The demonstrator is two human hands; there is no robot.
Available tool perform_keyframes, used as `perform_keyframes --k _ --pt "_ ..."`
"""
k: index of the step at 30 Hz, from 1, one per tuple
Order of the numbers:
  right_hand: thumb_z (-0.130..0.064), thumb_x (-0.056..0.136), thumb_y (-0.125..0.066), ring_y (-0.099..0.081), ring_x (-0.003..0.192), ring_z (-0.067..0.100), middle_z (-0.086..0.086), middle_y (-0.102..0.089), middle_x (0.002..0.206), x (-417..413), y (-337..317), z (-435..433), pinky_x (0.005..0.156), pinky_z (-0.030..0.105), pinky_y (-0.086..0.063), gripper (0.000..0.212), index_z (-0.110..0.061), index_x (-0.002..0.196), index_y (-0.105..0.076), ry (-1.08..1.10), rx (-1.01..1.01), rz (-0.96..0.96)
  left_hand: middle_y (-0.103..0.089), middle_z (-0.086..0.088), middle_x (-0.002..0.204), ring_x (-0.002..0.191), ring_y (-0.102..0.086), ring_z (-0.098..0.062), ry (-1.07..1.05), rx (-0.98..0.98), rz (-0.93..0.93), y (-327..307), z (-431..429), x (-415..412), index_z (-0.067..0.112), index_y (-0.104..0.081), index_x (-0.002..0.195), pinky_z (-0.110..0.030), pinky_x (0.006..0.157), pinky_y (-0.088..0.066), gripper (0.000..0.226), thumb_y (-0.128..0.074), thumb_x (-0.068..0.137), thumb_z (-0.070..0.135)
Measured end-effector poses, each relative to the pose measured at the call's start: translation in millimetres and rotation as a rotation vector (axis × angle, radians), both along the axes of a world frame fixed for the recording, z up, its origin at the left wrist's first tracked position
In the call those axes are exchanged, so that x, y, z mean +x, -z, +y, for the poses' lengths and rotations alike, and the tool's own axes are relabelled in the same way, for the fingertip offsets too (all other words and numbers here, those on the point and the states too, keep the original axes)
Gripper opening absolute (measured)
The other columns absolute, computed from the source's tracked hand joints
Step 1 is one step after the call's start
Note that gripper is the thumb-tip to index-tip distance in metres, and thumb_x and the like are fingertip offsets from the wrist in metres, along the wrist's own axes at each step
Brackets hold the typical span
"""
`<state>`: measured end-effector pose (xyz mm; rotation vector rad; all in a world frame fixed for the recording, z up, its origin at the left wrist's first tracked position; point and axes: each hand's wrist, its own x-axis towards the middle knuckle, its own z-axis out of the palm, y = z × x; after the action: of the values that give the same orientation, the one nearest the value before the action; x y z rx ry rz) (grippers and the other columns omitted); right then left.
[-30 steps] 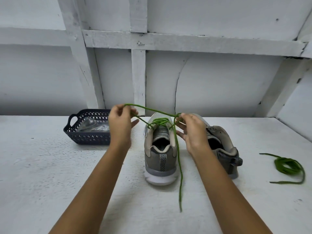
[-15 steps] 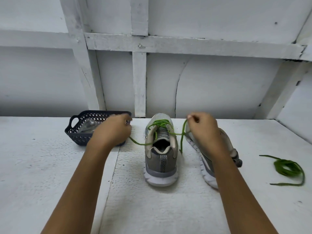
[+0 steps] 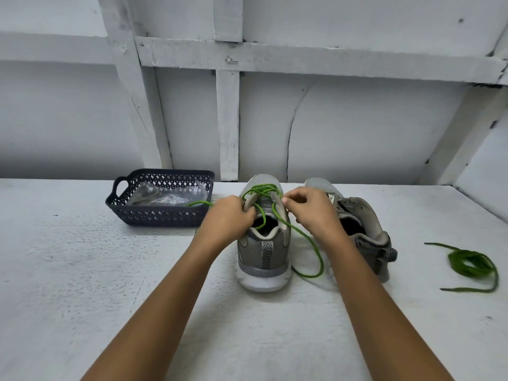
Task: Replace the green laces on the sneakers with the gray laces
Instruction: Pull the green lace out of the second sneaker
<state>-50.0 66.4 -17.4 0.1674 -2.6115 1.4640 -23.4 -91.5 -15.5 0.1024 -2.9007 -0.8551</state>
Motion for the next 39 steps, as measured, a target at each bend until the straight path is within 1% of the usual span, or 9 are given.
perform_keyframes --k 4,7,13,18,21,29,34,36,39 --pt "-0.014 0.087 -0.059 -0.065 0.086 0.023 0.001 -0.066 0.08 0 1 -2 0.084 0.046 -0.053 0.019 -0.024 0.071 -0.06 0.003 -0.02 -0.011 -0.062 -0.016 0.076 0.072 -0.056 -0.033 -0.024 -0.055 0.06 4 5 1 0.005 -0.055 0.073 -0.031 0.057 -0.036 0.034 -0.045 0.093 0.031" --pt "-0.016 0.09 -0.045 -0.063 0.089 0.029 0.006 -0.064 0.087 -3 -3 1 0.082 0.051 -0.052 0.016 -0.019 0.076 -0.052 0.024 0.063 -0.005 -0.057 -0.009 0.077 0.075 -0.054 -0.031 -0.054 -0.118 0.056 4 9 6 0.01 -0.057 0.077 -0.03 0.061 -0.038 0.032 -0.043 0.093 0.034" --pt "-0.019 0.097 -0.029 -0.068 0.072 0.026 0.014 -0.065 0.086 2 -10 8 0.059 0.036 -0.058 0.015 -0.01 0.095 -0.041 0.001 0.051 -0.076 -0.056 -0.009 0.074 0.073 -0.053 -0.03 -0.05 -0.121 0.076 4 13 22 0.009 -0.056 0.075 -0.032 0.061 -0.039 0.028 -0.046 0.09 0.03" --pt "-0.031 0.1 -0.04 -0.066 0.063 0.02 0.008 -0.066 0.068 7 -19 17 0.056 0.028 -0.053 0.036 -0.003 0.09 -0.06 -0.171 0.17 -0.281 -0.058 -0.014 0.074 0.081 -0.057 -0.034 -0.043 0.091 0.109 11 15 27 0.002 -0.058 0.08 -0.034 0.061 -0.036 0.027 -0.046 0.092 0.022" --pt "-0.025 0.095 -0.053 -0.067 0.07 0.022 0.009 -0.067 0.074 9 -20 18 0.06 0.031 -0.053 0.027 -0.007 0.077 -0.061 -0.215 0.269 -0.205 -0.05 -0.004 0.067 0.077 -0.051 -0.028 -0.055 0.184 0.106 15 15 26 0.005 -0.054 0.077 -0.032 0.059 -0.029 0.022 -0.045 0.092 0.018" --pt "-0.025 0.096 -0.052 -0.054 0.047 0.008 0.003 -0.057 0.06 2 -21 13 0.044 0.021 -0.047 0.032 -0.013 0.067 -0.057 0.025 -0.353 0.004 -0.049 0.003 0.064 0.065 -0.045 -0.015 -0.087 0.366 0.134 25 17 25 0.021 -0.044 0.063 -0.016 0.048 -0.03 0.031 -0.046 0.094 0.018" --pt "-0.022 0.092 -0.059 -0.055 0.06 0.014 0.008 -0.059 0.07 4 -17 21 0.048 0.018 -0.046 0.026 -0.003 0.076 -0.064 -0.201 0.105 -0.212 -0.051 0.001 0.063 0.064 -0.046 -0.015 -0.119 0.452 0.164 33 20 24 0.014 -0.046 0.064 -0.021 0.051 -0.031 0.028 -0.046 0.093 0.016" --pt "-0.014 0.092 -0.059 -0.056 0.058 0.015 0.007 -0.057 0.063 3 -15 18 0.048 0.016 -0.048 0.025 -0.005 0.068 -0.06 -0.202 0.036 -0.177 -0.051 0.001 0.062 0.064 -0.046 -0.016 -0.125 0.462 0.165 33 20 24 0.014 -0.047 0.064 -0.025 0.052 -0.031 0.028 -0.046 0.092 0.016" --pt "-0.012 0.096 -0.052 -0.059 0.048 0.011 0.007 -0.058 0.061 -1 -19 15 0.047 0.019 -0.052 0.029 -0.011 0.068 -0.057 -0.051 -0.304 -0.067 -0.051 0.0 0.063 0.063 -0.046 -0.016 -0.124 0.454 0.157 33 20 25 0.013 -0.047 0.065 -0.028 0.051 -0.031 0.028 -0.046 0.093 0.017"
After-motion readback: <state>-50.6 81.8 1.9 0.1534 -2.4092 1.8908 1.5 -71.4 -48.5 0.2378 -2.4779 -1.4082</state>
